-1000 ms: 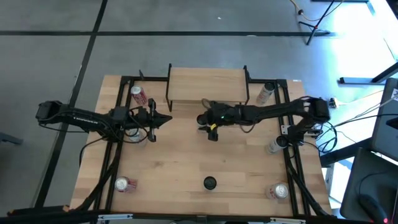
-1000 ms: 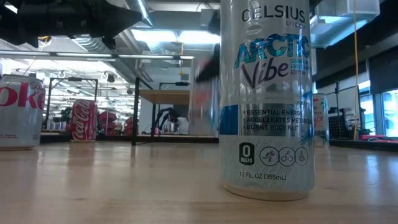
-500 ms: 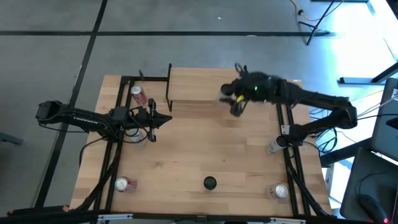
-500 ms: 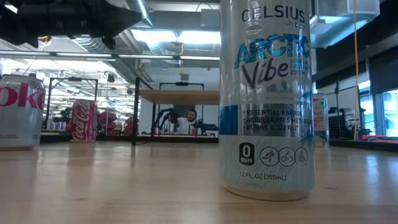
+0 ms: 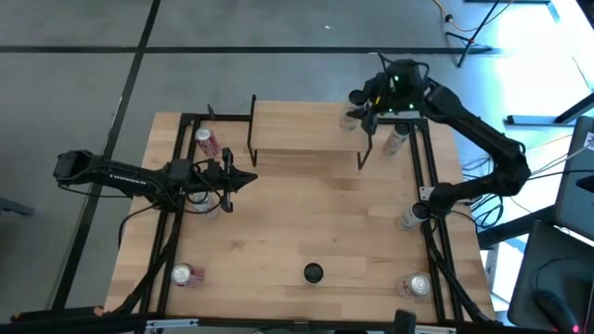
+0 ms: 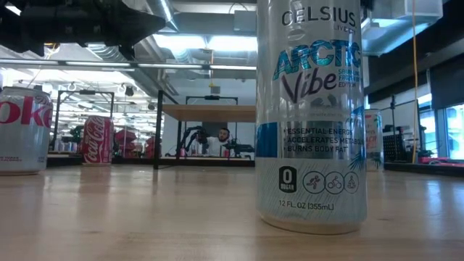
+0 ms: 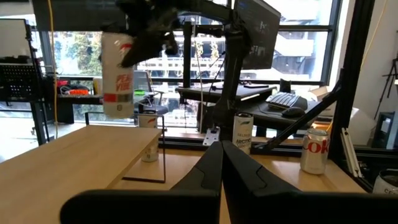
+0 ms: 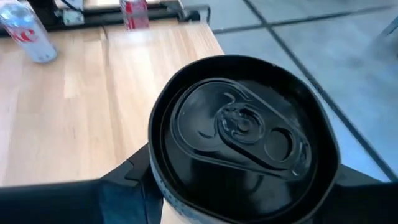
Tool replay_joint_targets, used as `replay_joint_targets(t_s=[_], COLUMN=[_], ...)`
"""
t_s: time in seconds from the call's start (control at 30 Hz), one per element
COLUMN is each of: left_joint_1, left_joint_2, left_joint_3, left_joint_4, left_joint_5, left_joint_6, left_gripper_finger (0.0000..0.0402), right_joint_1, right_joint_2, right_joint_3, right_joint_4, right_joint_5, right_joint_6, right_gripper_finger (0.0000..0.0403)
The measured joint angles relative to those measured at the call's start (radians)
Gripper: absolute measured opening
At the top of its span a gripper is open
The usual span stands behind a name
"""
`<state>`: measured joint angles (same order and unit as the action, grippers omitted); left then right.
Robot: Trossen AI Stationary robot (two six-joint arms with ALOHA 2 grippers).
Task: Place canned beverage on shelf
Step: Put the bottom white pink soda can on the shelf
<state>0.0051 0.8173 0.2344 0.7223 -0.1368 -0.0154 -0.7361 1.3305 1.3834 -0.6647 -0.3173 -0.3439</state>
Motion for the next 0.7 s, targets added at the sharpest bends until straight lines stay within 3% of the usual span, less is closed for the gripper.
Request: replay_joint_targets(t_s=[0.3,0.7], left_joint_1=[0.001,0.001], left_joint_2=[0.000,0.000], left_joint_3=[0.000,0.000], left_joint_4=[0.001,0.005], left_joint_5=[-0.001,-0.008], left_joint_6=[0.007,0.052], left_gripper_finger=[0.0000,0.0000], right_joint_1=[-0.152,-0.207], right_joint_2=[0.078,0.106], right_joint_3=[0.001,0.001], right_joint_4=[0.019,0.012], right_joint_5=[-0.169,-0.216], right_joint_6=[-0.102,-0.224], right_gripper_finger=[0.0220,0.0220])
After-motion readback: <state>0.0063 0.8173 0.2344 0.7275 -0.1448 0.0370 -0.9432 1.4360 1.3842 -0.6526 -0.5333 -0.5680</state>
